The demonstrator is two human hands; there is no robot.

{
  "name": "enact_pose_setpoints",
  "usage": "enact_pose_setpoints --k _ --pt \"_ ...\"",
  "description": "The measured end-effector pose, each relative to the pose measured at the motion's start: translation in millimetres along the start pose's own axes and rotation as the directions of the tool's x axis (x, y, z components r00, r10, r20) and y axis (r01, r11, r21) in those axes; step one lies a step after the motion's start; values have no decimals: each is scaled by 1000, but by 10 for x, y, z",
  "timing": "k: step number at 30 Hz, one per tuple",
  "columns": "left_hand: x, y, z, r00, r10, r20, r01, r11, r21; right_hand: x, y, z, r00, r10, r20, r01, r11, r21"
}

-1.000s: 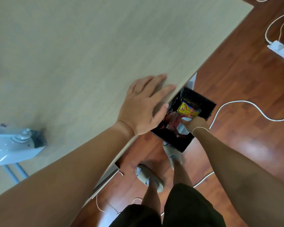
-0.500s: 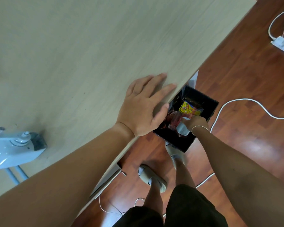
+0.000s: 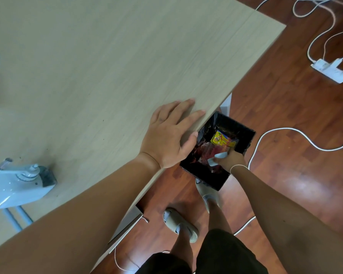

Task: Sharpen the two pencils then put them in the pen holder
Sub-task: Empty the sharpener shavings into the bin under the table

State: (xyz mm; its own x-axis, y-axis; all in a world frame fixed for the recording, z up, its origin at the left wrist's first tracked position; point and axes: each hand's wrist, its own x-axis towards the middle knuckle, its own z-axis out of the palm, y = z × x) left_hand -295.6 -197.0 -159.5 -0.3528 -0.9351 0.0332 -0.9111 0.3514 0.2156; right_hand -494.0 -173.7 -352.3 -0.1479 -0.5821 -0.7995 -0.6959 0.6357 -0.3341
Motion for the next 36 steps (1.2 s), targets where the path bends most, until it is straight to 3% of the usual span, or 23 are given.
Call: enact_pose_setpoints --k 8,14,21,28,32,36 --pt "-7 20 -45 996 -33 83 32 999 6 -397 78 -218 988 -151 -40 152 988 39" --pt "2 87 -222 972 -27 231 32 999 -18 -688 181 -505 965 -237 -113 257 939 227" --pt "-126 85 -567 968 -81 237 106 990 -94 -1168 -8 -1044 897 -299 -324 406 849 339" --pt "-196 -153 -1074 981 -159 112 171 980 -103 -1759 -445 -1541 732 -420 -537 609 757 238" --pt "-322 -316 -1361 976 -214 29 216 971 -99 -1984 -755 -1569 677 -516 -525 681 709 181" --pt "-584 -546 -1607 955 -296 -30 292 951 -100 -2124 -1137 -1361 656 -625 -424 725 677 125"
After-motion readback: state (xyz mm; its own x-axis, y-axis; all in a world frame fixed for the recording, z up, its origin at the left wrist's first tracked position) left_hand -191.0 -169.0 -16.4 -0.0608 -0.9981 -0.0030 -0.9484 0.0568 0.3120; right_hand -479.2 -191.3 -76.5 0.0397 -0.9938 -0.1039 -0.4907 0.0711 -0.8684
